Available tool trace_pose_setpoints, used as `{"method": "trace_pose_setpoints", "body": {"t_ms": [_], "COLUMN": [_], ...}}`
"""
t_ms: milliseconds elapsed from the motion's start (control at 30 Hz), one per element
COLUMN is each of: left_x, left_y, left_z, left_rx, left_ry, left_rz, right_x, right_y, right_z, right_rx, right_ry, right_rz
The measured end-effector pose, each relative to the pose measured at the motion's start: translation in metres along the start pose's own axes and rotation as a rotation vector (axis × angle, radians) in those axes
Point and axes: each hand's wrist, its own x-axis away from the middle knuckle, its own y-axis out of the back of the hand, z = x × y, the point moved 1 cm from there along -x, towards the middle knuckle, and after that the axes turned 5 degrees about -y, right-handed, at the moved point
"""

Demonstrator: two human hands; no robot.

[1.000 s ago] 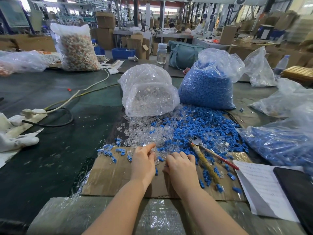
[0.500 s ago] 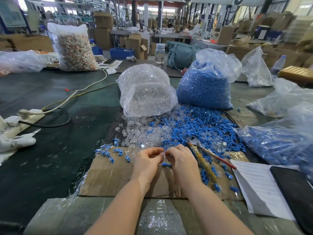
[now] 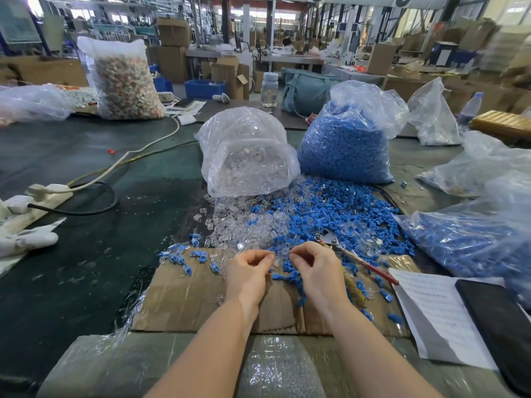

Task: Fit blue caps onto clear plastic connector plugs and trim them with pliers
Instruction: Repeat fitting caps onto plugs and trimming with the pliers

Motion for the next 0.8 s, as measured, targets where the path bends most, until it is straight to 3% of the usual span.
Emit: {"method": "trace_pose_setpoints", "body": {"t_ms": [233, 800], "left_x": [0.001, 0.01], "left_y": [-0.003, -0.005], "left_z": [0.0, -0.002], "left_rx": [0.079, 0.022], "left_ry": [0.063, -0.032], "left_rz": [0.008, 0.005], "right_x": [0.0, 0.013], "right_y": [0.0, -0.011], "right_z": [0.004, 0.005], "right_rx": [-0.309, 0.17], "right_ry": [-0.149, -0.013], "right_rz": [0.035, -0.008]}}
